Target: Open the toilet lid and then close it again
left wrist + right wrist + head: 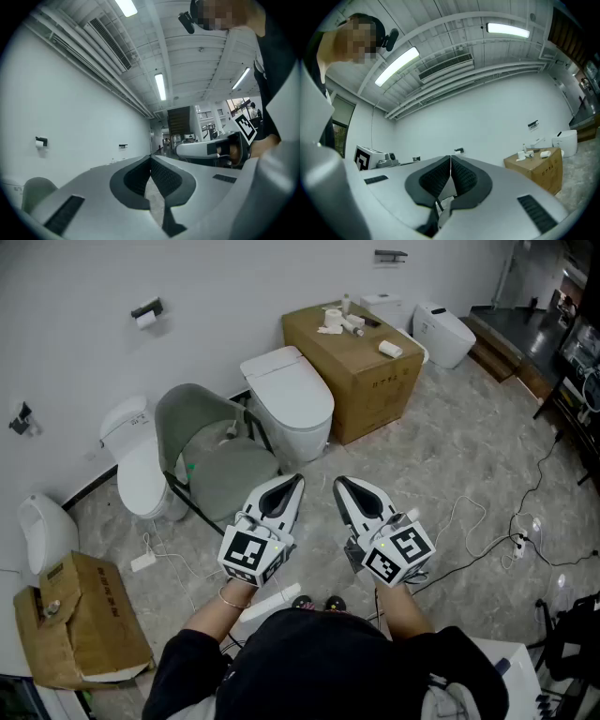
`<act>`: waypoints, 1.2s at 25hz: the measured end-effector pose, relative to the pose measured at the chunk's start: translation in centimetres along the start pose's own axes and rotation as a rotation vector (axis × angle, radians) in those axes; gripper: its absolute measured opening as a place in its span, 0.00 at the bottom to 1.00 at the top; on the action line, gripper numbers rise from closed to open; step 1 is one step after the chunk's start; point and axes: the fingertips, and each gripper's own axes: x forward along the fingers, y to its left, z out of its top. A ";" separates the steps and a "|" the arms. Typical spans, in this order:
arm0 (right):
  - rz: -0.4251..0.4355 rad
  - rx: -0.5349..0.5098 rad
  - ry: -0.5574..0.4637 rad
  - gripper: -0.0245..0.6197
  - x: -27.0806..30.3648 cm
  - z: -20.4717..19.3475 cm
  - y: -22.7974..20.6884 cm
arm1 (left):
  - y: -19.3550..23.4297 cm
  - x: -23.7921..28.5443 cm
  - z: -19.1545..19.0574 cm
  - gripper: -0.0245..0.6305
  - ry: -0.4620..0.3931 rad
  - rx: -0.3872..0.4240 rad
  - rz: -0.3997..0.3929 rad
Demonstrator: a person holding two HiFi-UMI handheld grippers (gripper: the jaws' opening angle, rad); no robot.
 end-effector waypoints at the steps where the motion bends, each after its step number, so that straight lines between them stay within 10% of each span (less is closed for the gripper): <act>1: -0.001 -0.002 0.002 0.07 -0.1 0.0 0.0 | -0.1 0.0 0.0 0.04 0.001 -0.001 0.000; 30: 0.089 0.065 -0.074 0.07 -4.4 1.3 -6.6 | -4.3 6.2 -1.3 0.04 0.043 -0.001 0.020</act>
